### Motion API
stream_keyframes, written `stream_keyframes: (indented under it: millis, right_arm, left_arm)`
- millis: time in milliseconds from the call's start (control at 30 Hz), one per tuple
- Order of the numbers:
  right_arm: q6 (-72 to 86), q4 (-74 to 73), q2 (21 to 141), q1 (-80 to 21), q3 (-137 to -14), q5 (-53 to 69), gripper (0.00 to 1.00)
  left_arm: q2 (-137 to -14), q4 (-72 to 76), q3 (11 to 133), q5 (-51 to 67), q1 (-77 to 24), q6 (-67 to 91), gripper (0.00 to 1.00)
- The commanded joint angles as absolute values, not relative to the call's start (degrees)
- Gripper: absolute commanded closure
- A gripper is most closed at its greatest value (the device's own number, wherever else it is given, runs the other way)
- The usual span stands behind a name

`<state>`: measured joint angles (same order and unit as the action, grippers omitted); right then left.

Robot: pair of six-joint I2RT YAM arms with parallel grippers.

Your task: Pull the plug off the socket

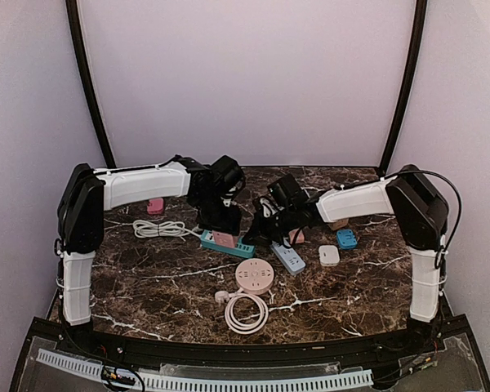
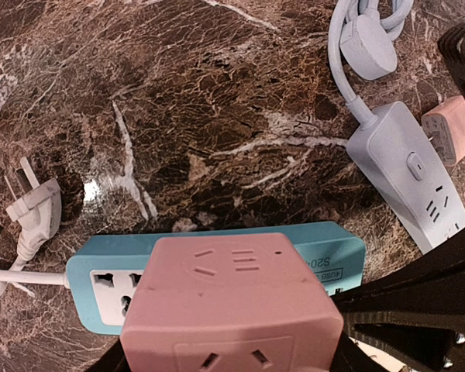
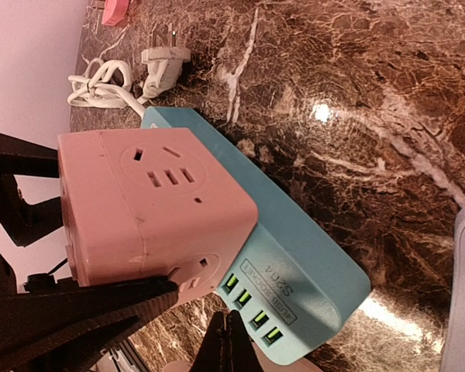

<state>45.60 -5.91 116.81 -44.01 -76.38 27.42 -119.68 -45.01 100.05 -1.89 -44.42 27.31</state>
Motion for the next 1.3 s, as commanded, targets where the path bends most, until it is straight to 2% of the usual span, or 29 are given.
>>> stream_keyframes:
  millis: [0,333,500,800,1067,1267]
  right_arm:
    - [49.0,-2.1,119.1,-44.6,-77.1,27.3,1.00]
    - [51.5,-3.5,120.7,-44.8,-76.7,24.3,1.00]
    - [52.9,-5.6,121.3,-44.9,-76.8,22.7,1.00]
    - [53.4,-7.4,122.2,-45.3,-77.6,21.4,1.00]
    - [52.8,-9.1,122.2,-45.8,-77.9,19.3,1.00]
    - [52.7,-10.2,122.6,-46.0,-78.4,18.4,1.00]
  left_arm:
    - [-119.1,-44.3,101.4,-2.7,-45.2,28.5,0.86]
    - [-118.8,-42.9,101.4,-3.3,-46.8,29.1,0.93]
    - [-118.2,-40.5,101.3,-4.4,-48.1,29.7,1.00]
    - [-116.7,-35.9,99.5,-5.4,-50.3,30.1,1.00]
    - [-117.0,-40.0,102.4,3.2,-47.4,32.3,1.00]
    - [-116.7,-41.0,105.0,3.8,-46.6,31.7,1.00]
